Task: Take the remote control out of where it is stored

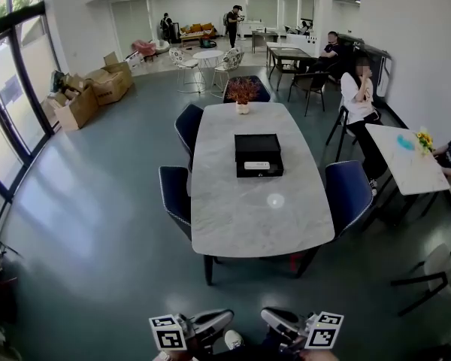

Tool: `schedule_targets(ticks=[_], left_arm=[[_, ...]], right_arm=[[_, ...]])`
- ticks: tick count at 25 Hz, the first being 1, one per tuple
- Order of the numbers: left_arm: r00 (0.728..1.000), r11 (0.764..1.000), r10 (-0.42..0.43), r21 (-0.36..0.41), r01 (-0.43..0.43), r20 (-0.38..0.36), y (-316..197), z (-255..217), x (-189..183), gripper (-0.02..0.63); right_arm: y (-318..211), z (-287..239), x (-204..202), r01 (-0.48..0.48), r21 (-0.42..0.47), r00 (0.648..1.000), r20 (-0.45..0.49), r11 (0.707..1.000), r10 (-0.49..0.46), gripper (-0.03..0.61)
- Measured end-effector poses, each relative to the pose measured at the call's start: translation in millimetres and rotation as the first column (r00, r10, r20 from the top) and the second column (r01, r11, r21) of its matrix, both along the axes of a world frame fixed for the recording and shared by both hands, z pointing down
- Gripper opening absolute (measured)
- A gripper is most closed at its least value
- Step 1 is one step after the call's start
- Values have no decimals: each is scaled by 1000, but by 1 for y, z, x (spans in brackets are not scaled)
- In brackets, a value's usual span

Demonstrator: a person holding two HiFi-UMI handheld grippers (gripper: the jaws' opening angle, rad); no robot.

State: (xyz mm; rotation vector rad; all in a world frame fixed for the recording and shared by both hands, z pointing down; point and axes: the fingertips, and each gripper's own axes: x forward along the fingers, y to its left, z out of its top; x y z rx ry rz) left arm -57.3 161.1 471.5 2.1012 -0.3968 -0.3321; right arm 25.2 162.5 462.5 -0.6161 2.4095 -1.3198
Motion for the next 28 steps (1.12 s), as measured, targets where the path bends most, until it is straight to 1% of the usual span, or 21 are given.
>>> schedule_targets(ticks=[7,12,17,21,24,28], left_arm=[[1000,1000,-24,-3,24,-14,0,-5,-13,8],[999,999,-51,-1,51,-11,-2,-2,-25,8],[997,997,-72,-13,72,-10,-9,0,-28,8],[995,995,-96,-19,96,1,-21,3,-33,8],[993,992,-120,-23,121,17,-33,5,-35,8],[989,989,-147,-19,147,13,-61,5,-26,8]], right_arm=[[-7,-8,-9,13,7,1000,-15,1000,-12,8],[-17,-11,-15,24,30,999,-26,999,-23,8],[-34,-12,-11,19,37,999,-32,999,-18,8],[-54,-9,-7,16,30,1000,-26,999,-15,8],[-70,-8,-6,32,22,999,-20,999,-31,8],[-103,-6,-1,64,24,998,-18,998,-63,8]])
